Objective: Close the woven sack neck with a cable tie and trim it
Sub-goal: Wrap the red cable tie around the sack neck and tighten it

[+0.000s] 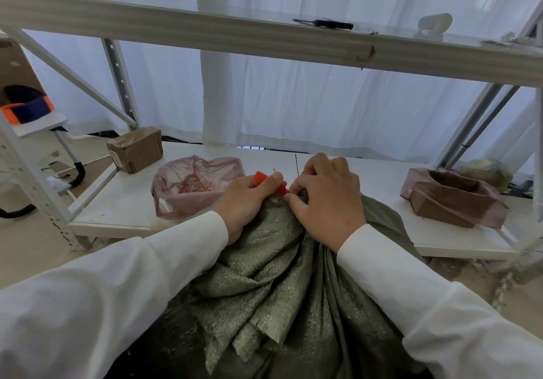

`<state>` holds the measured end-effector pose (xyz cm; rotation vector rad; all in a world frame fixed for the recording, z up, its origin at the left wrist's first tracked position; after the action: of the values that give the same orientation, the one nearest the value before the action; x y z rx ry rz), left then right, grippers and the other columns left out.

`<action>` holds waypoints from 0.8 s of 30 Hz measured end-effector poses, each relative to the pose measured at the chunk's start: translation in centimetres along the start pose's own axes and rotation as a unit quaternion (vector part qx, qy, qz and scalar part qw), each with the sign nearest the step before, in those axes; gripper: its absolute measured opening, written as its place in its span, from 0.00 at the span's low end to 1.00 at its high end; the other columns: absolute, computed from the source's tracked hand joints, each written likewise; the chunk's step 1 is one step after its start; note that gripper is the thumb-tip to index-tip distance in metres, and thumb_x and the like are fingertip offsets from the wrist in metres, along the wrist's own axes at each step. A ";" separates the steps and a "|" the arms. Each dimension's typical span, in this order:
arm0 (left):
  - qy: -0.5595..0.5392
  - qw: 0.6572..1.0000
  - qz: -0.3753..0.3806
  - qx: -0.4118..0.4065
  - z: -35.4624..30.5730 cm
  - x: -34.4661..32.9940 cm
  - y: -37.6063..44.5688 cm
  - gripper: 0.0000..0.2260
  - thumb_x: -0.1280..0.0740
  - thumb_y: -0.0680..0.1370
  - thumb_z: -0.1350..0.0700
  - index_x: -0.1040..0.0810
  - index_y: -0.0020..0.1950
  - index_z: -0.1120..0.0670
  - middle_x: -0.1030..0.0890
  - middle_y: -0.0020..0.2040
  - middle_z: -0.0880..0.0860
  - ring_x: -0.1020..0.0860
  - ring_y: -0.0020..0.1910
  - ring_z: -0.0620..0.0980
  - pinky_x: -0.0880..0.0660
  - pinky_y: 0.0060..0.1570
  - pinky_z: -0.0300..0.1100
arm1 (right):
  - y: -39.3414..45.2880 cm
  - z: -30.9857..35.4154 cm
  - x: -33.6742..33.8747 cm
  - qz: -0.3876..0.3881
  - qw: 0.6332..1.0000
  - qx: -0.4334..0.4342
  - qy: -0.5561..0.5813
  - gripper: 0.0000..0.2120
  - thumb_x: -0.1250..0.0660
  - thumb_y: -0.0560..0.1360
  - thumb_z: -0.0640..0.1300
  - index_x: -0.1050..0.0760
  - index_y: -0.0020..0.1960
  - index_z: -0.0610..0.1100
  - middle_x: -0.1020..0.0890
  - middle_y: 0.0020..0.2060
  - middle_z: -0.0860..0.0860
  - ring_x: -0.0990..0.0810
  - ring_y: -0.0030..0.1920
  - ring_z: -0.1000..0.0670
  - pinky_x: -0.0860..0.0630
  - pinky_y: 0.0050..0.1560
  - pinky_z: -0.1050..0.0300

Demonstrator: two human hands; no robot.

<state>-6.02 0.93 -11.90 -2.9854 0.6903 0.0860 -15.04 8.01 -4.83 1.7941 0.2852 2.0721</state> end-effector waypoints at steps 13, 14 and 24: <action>0.003 1.000 -0.006 0.009 -1.3 0.4 0.9 0.18 0.43 0.80 0.47 0.19 0.42 0.57 0.17 0.30 0.49 0.22 0.26 0.40 0.26 0.30 0.28 | -0.4 0.5 -0.4 -0.001 0.999 0.032 -0.020 0.10 0.45 0.70 0.50 0.29 0.35 0.46 0.32 0.45 0.52 0.34 0.51 0.45 0.46 0.48 0.54; 0.003 1.000 -0.007 0.007 -1.3 0.4 0.9 0.18 0.42 0.80 0.47 0.19 0.42 0.57 0.17 0.29 0.49 0.23 0.25 0.39 0.26 0.30 0.28 | -0.5 0.6 -0.4 -0.003 0.999 0.033 -0.025 0.10 0.46 0.69 0.50 0.30 0.34 0.47 0.33 0.45 0.52 0.34 0.51 0.45 0.46 0.47 0.54; 0.006 1.000 -0.023 -0.021 -1.3 0.7 0.9 0.18 0.41 0.78 0.46 0.19 0.40 0.55 0.17 0.36 0.55 0.23 0.26 0.42 0.25 0.35 0.32 | -0.3 0.8 -0.9 0.017 0.998 0.039 -0.052 0.13 0.53 0.68 0.52 0.34 0.34 0.47 0.37 0.45 0.53 0.34 0.53 0.45 0.45 0.48 0.53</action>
<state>-5.78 -0.26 -10.70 -3.0417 0.6291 0.0821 -14.07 7.85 -5.62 1.9586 0.3121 2.0066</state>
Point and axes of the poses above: each hand's wrist, its own y-axis towards the middle knuckle, its own x-axis out of the back of the hand, z = x × y, the point moved 9 cm from there along y, towards the middle knuckle
